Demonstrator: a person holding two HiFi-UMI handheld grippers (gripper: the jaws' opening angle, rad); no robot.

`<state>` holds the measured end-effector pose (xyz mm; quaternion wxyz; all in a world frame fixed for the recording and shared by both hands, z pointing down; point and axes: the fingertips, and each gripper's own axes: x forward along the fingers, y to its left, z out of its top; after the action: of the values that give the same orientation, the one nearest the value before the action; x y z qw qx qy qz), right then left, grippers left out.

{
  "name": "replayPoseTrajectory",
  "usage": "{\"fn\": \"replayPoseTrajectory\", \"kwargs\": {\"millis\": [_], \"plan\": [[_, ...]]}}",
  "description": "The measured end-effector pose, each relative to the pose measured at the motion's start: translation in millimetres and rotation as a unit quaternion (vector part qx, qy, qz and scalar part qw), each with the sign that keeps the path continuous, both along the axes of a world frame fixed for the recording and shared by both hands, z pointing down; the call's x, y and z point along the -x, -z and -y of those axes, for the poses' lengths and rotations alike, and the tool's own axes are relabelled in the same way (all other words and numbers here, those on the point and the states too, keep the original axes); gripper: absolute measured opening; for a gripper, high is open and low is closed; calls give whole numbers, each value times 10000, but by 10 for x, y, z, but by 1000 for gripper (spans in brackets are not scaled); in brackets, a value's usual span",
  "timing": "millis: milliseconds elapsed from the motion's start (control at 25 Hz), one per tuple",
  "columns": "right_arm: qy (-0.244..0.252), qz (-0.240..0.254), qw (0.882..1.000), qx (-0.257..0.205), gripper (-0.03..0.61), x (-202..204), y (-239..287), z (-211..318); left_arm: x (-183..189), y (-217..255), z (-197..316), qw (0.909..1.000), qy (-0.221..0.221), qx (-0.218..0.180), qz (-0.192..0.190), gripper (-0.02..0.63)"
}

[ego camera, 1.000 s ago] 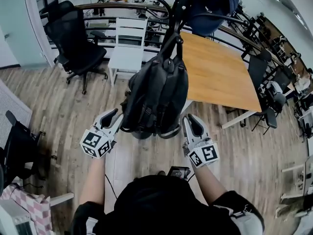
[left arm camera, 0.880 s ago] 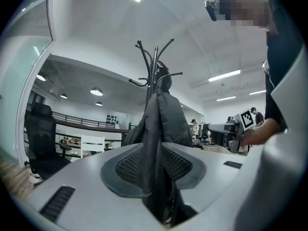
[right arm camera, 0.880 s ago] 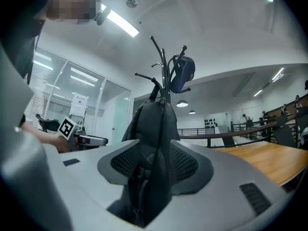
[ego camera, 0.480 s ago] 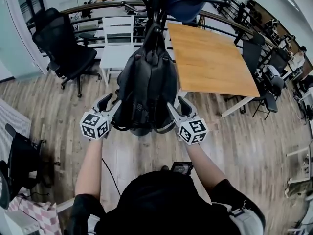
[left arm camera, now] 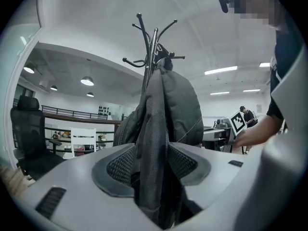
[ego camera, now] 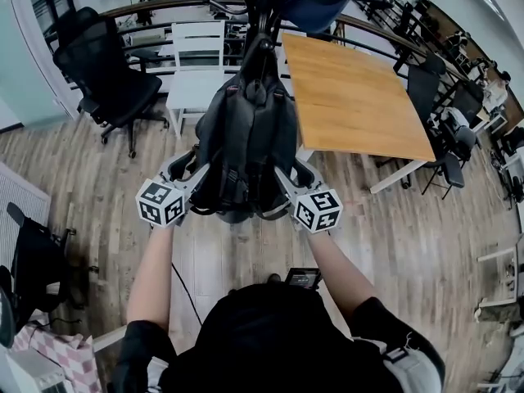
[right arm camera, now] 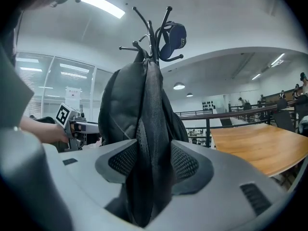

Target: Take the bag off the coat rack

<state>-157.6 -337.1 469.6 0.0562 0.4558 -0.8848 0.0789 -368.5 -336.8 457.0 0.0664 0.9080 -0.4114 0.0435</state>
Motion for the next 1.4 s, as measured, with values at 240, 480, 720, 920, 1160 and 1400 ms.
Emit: {"fn": "replayPoseTrajectory", "kwargs": {"millis": [240, 480, 720, 920, 1160, 1400], "plan": [[71, 4, 10000, 8, 215, 30, -7, -49, -96, -56, 53, 9999, -79, 87, 6, 219], [162, 249, 9995, 128, 180, 40, -7, -78, -206, -94, 74, 9997, -38, 191, 153, 190], [224, 719, 9969, 244, 146, 12, 57, -76, -235, -34, -9, 9998, -19, 175, -57, 140], [241, 1125, 9929, 298, 113, 18, 125, -165, -245, 49, -159, 9996, 31, 3, -293, 115], [278, 1272, 9915, 64, 91, 21, 362, -294, -248, 286, -351, 9980, -7, -107, -623, 103], [292, 1486, 9882, -230, 78, 41, 748, -394, -265, 618, -437, 9955, -152, -235, -908, 95]]}}
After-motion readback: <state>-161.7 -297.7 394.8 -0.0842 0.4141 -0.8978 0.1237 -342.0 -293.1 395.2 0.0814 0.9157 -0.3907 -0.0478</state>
